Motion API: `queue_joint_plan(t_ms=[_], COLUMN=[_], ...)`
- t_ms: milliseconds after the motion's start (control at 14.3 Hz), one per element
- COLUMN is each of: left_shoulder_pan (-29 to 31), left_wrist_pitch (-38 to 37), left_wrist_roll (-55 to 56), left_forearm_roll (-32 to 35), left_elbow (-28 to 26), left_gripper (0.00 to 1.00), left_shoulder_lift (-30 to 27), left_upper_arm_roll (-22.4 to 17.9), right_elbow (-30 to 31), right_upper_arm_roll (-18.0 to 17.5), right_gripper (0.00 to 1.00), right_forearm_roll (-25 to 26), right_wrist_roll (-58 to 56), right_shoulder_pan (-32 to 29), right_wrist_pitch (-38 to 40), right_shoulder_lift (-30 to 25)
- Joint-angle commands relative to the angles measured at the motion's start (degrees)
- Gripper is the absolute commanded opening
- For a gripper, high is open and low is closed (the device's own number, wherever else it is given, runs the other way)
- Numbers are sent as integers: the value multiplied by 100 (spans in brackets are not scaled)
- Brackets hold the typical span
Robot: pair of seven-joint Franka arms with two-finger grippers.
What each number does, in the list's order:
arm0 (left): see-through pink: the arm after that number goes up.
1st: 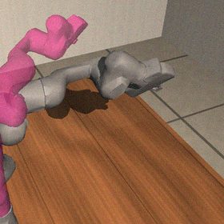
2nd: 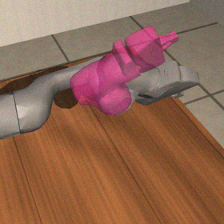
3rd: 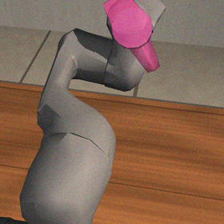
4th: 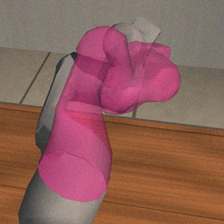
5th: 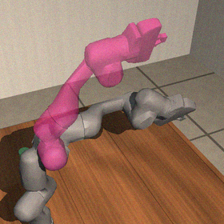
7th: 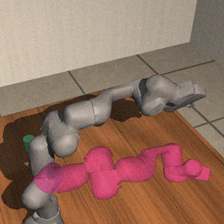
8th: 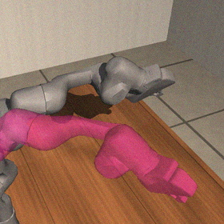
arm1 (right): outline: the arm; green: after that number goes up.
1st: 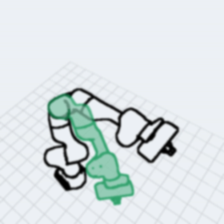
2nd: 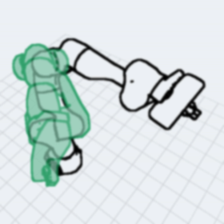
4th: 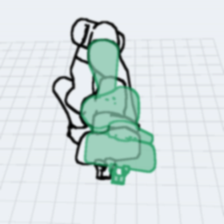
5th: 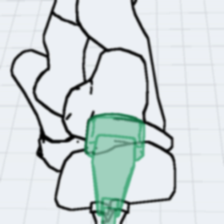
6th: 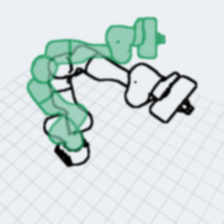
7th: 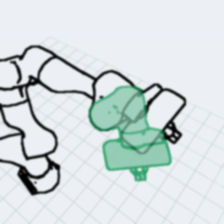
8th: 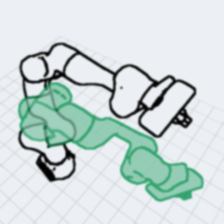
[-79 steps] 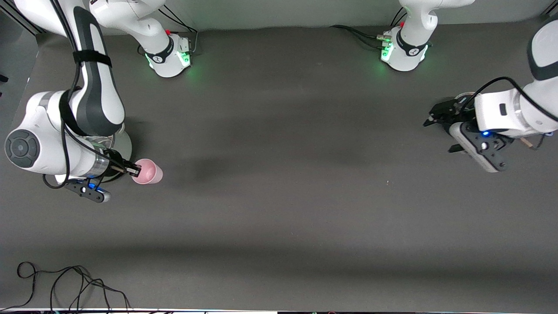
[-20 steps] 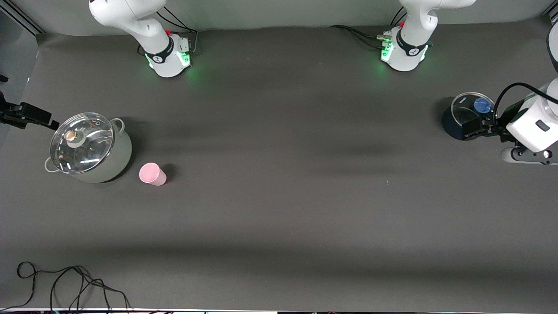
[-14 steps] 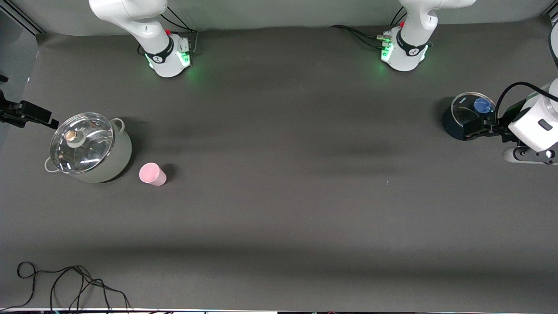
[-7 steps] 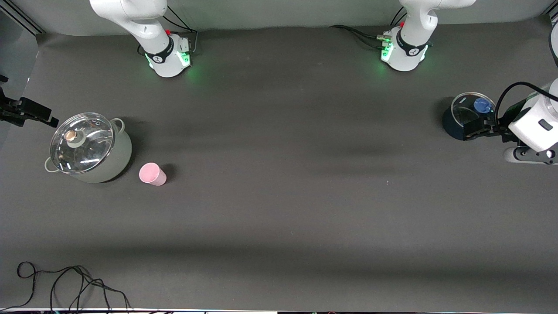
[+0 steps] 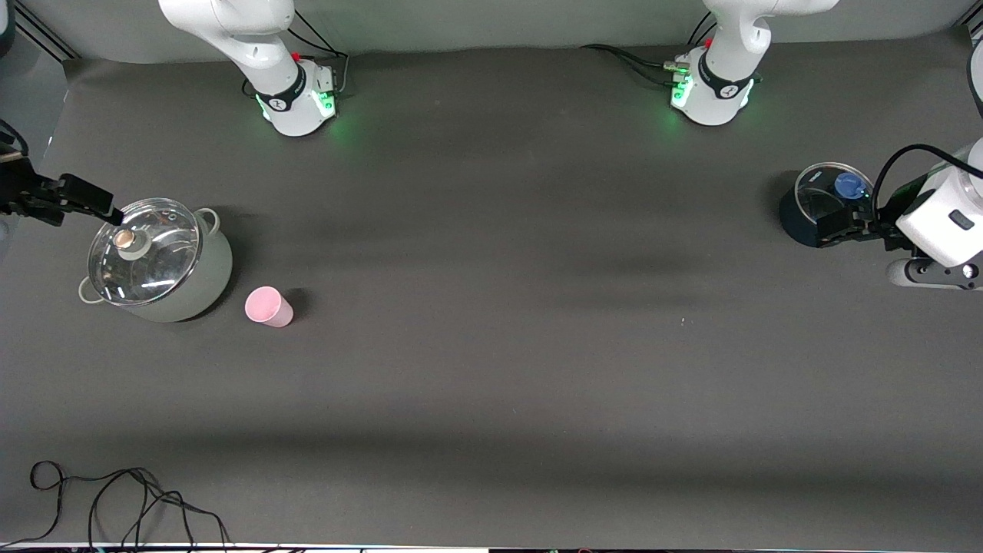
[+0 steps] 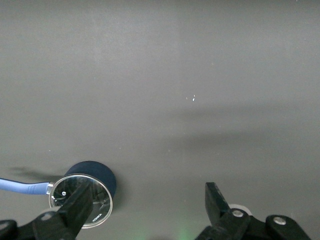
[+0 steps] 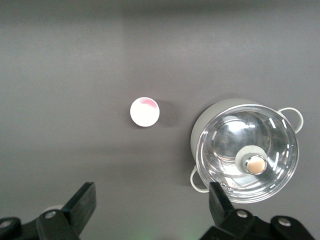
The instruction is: Transfer pink cup from left to right arm
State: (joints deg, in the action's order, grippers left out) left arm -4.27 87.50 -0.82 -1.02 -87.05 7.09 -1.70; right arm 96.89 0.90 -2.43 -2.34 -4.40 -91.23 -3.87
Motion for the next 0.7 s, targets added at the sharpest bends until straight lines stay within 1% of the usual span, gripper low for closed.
queue_joint_plan(t_ms=[0, 140, 210, 419, 489, 629], left_shoulder_pan=[-56, -56, -56, -56, -56, -56], left_wrist_pitch=[-13, -13, -13, -13, -13, -4], left_wrist_roll=[91, 91, 91, 91, 91, 91], left_forearm_roll=[58, 58, 58, 58, 58, 58], left_elbow=[136, 136, 136, 136, 136, 136], left_gripper=[100, 100, 100, 100, 100, 100], left_shoulder_lift=[55, 55, 55, 55, 46, 55], left_upper_arm_roll=[-41, -41, -41, -41, -41, -41], right_elbow=[278, 278, 260, 208, 103, 76], right_upper_arm_roll=[-196, -196, -196, -196, -178, -187], right_gripper=[100, 100, 100, 100, 100, 100], right_forearm_roll=[120, 111, 111, 111, 111, 111], right_wrist_roll=[14, -3, -3, 14, 14, 14], right_shoulder_pan=[-122, -105, -87, -35, -17, -8], right_wrist_pitch=[-280, -657, -711, -720, -703, -703], right_shoulder_lift=[-202, -141, -88, -61, 78, 106])
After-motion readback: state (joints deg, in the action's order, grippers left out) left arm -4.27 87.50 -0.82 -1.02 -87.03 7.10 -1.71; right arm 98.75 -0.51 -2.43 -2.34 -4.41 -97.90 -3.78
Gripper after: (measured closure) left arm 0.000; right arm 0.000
